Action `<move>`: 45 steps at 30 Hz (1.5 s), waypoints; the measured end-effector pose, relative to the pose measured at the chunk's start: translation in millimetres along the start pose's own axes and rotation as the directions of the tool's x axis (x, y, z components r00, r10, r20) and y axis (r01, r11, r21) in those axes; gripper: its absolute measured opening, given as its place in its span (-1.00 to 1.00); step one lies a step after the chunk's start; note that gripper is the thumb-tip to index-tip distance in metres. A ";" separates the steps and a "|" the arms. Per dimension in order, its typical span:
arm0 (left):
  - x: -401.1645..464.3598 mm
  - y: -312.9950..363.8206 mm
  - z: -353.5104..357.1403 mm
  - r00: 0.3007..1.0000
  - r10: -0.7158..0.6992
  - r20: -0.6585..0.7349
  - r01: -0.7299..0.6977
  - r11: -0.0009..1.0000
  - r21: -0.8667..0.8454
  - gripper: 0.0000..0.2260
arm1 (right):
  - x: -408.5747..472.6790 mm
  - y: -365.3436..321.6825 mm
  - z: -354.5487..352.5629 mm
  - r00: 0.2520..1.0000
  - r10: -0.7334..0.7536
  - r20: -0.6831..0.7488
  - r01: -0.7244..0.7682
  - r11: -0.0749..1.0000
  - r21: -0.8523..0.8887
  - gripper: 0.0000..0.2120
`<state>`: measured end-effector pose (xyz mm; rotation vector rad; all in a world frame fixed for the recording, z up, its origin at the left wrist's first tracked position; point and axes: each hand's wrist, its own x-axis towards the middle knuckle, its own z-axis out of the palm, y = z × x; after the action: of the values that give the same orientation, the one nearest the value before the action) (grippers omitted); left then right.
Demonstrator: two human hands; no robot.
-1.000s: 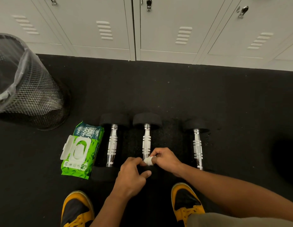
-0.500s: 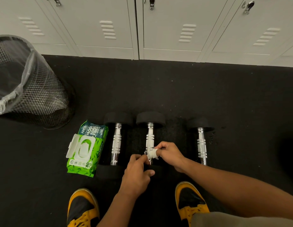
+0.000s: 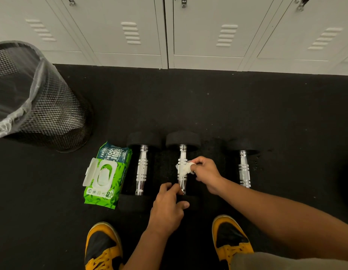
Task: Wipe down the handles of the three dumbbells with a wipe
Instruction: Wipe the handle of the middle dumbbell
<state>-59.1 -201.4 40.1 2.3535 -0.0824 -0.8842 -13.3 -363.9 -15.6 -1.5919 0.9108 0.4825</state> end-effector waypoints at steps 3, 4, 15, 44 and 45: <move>1.3 1.7 1.9 0.999 -0.014 0.043 0.014 1.000 0.014 -0.82 | 7.3 -7.4 1.7 0.998 0.029 -0.056 -0.025 0.998 0.056 -0.83; 1.6 2.3 2.8 0.998 -0.022 0.054 0.021 1.000 0.016 -0.82 | 9.8 -9.8 2.2 0.996 0.049 -0.076 -0.043 0.996 0.081 -0.80; 3.9 3.9 9.8 0.997 -0.050 0.066 0.050 0.999 0.004 -0.80 | 28.2 -21.6 2.7 0.977 0.214 -0.012 -0.200 0.928 0.314 -0.85; -6.4 8.2 7.2 0.996 -0.076 -0.037 0.073 0.995 -0.072 -0.66 | 2.5 42.0 -6.6 0.904 0.276 0.327 -0.192 0.944 -0.267 -0.70; -6.8 8.5 7.2 0.992 -0.107 -0.061 0.100 0.990 -0.100 -0.58 | 2.0 43.3 -6.7 0.905 0.272 0.328 -0.183 0.943 -0.278 -0.71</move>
<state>-67.5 -210.3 44.6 2.3105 0.1087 -0.8390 -46.8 -371.6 -42.9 -1.5447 0.7770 1.0538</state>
